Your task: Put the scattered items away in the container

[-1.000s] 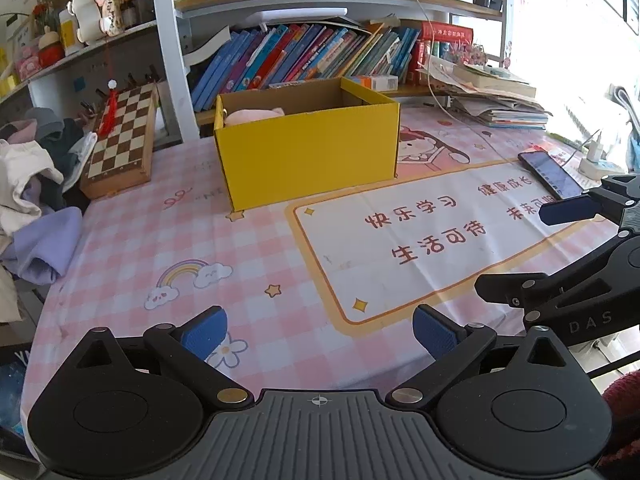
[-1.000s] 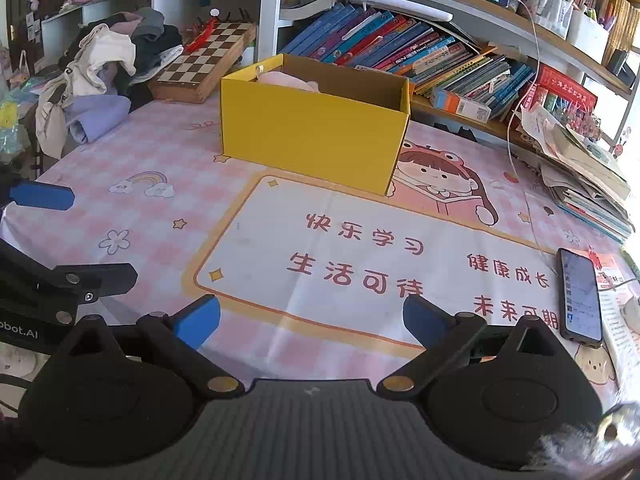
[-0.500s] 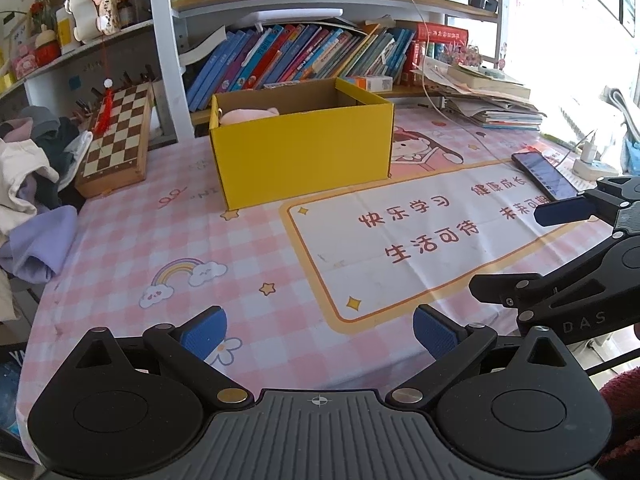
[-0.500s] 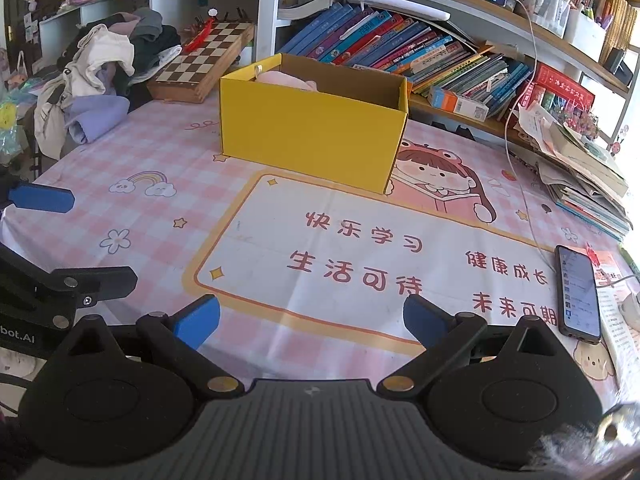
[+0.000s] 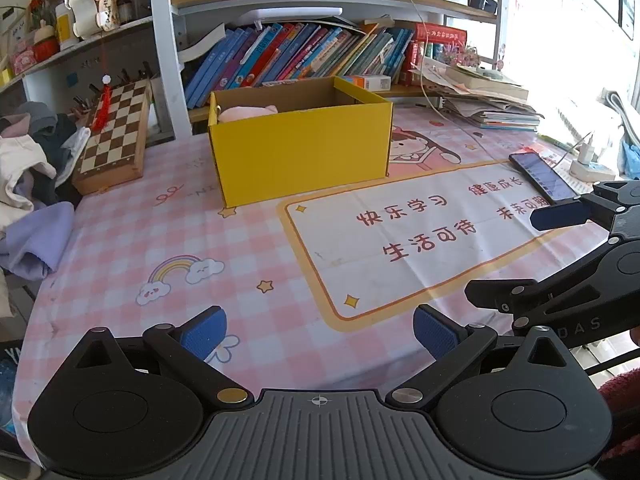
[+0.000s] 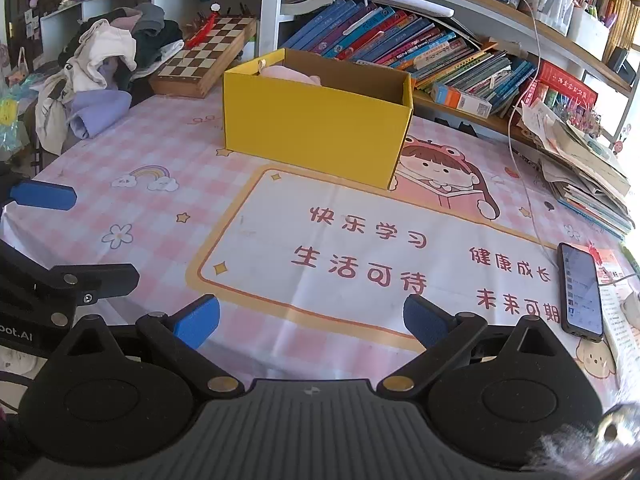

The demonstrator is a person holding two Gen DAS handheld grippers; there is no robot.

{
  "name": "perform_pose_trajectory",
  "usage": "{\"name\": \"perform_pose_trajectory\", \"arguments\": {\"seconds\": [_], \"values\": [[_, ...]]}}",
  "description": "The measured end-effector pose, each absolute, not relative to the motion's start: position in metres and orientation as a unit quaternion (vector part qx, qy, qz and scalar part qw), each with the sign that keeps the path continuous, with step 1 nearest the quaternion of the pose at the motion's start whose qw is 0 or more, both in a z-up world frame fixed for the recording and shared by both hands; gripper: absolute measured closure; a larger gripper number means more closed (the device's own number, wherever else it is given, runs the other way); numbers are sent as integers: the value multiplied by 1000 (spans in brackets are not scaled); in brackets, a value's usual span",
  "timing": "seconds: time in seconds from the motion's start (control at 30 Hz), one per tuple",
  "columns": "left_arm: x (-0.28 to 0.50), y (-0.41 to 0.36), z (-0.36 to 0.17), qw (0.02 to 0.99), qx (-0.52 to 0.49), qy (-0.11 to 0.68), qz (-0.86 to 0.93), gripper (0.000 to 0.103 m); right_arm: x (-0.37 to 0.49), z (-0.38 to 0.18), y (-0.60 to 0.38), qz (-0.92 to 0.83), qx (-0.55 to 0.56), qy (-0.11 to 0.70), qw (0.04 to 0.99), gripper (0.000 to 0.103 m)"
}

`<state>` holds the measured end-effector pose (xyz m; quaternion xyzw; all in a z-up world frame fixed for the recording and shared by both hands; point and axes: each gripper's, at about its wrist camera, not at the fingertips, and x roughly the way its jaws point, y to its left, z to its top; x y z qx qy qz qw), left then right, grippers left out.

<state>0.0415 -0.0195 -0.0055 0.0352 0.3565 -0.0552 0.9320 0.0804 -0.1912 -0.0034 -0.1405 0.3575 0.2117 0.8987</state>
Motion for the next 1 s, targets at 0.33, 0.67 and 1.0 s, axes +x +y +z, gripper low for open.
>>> {"name": "perform_pose_trajectory", "arguments": {"seconds": [0.33, 0.67, 1.0], "values": [[41, -19, -5, 932, 34, 356, -57, 2, 80, -3, -190, 212, -141, 358, 898, 4], [42, -18, -6, 930, 25, 361, -61, 2, 78, -4, -186, 212, -142, 360, 897, 4], [44, -17, -8, 928, 12, 366, -63, 2, 80, -7, -187, 212, -139, 367, 895, 4]]}}
